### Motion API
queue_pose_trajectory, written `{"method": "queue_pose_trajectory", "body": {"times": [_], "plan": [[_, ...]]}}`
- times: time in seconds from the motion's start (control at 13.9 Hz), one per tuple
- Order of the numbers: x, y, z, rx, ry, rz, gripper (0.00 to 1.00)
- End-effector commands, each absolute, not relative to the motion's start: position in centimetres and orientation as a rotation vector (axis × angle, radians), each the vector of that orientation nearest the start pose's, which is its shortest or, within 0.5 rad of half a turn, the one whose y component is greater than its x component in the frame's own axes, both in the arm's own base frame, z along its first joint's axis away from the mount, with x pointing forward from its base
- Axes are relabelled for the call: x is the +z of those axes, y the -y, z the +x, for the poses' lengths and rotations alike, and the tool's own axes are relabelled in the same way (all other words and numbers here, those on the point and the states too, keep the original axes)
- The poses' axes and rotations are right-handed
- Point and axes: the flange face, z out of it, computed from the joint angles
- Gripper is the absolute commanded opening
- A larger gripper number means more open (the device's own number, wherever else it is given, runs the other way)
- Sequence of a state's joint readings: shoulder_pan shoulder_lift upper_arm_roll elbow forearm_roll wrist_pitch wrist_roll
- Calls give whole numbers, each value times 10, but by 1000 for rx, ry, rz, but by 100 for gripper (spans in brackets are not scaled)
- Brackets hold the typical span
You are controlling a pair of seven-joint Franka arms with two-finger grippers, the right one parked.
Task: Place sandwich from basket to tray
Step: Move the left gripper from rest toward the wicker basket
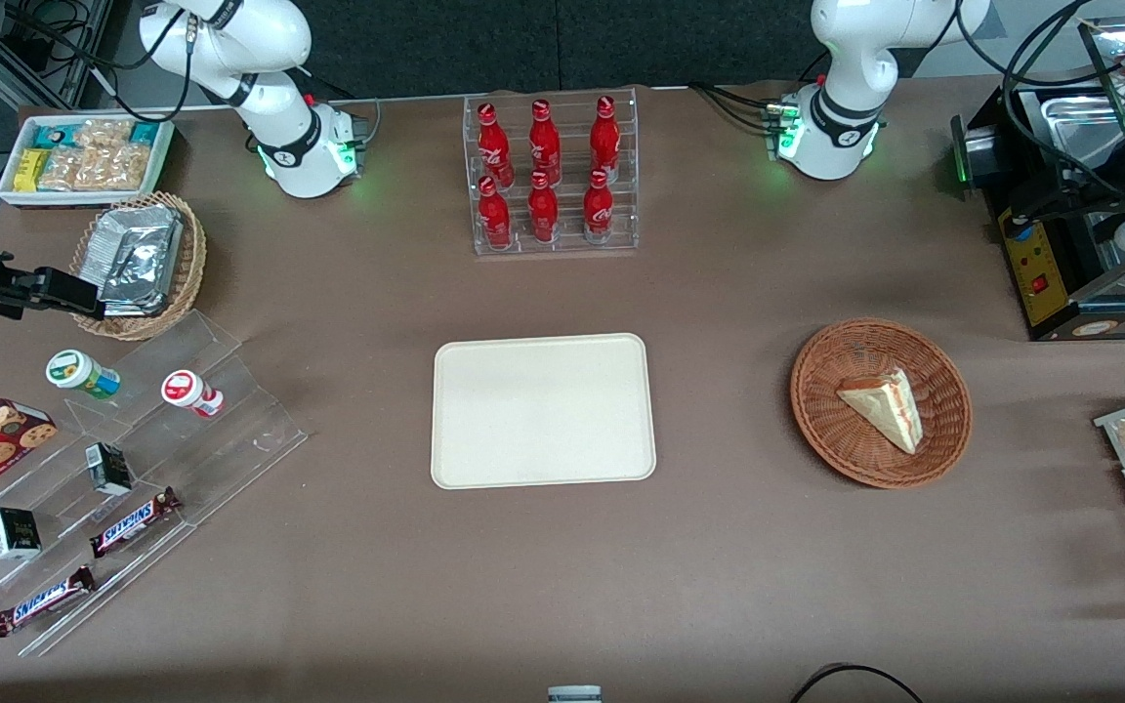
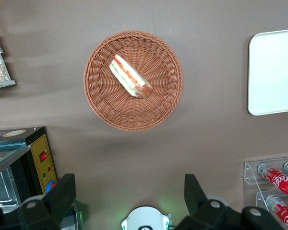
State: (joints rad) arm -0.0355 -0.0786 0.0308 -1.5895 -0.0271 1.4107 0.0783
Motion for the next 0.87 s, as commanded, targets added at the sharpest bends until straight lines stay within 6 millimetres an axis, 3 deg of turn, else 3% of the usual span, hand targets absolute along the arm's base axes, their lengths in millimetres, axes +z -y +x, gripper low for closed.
{"method": "queue_pose_trajectory", "body": {"times": [0.0,0.22,0.43,0.79], "plan": [[648,5,510,176,-137,-3148,100],[635,-3,519,199,-91,-3111,100],[599,-4,544,232,156,-3057,100],[532,-5,556,187,463,-3020,100]]}}
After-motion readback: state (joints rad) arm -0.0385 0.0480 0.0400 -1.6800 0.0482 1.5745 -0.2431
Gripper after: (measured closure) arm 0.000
